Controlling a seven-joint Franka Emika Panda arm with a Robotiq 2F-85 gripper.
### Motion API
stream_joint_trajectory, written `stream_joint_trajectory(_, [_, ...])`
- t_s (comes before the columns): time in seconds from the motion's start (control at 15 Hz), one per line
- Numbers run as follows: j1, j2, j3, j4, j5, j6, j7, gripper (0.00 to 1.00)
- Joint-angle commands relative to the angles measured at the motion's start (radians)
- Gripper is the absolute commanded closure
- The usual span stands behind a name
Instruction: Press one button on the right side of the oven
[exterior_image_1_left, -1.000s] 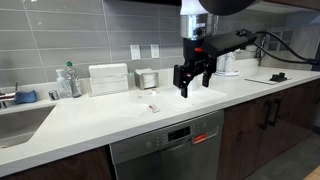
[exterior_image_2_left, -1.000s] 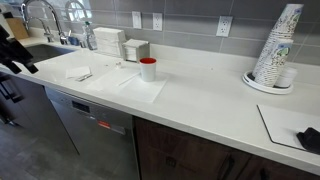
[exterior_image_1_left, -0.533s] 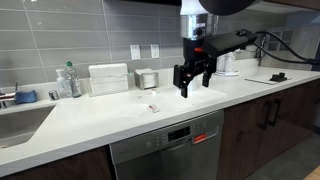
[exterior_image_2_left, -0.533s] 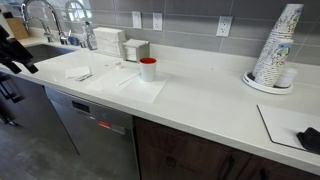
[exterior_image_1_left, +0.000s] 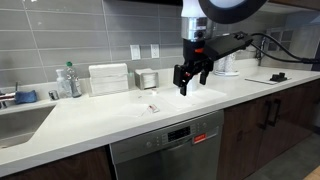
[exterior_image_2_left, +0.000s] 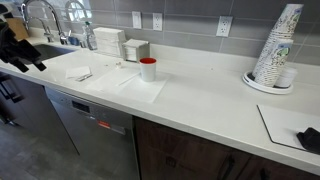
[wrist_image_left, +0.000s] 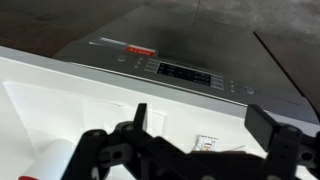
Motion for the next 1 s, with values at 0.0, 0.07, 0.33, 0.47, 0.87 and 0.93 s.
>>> stream_joint_trajectory(0.0, [-0.029, 0.089, -0.034, 0.002, -0.067, 0.148, -0.029, 0.00])
stream_joint_trajectory(0.07, [-0.041, 0.115, -0.040, 0.001, -0.083, 0.193, -0.031, 0.00])
stream_joint_trajectory(0.33, [-0.066, 0.249, -0.097, -0.002, -0.087, 0.367, -0.083, 0.00])
stream_joint_trajectory(0.47, [-0.050, 0.318, -0.152, -0.004, -0.054, 0.433, -0.150, 0.00])
stream_joint_trajectory(0.87, [-0.050, 0.487, -0.260, -0.006, -0.035, 0.589, -0.318, 0.42])
stream_joint_trajectory(0.93, [-0.045, 0.506, -0.269, -0.006, -0.025, 0.605, -0.337, 0.49])
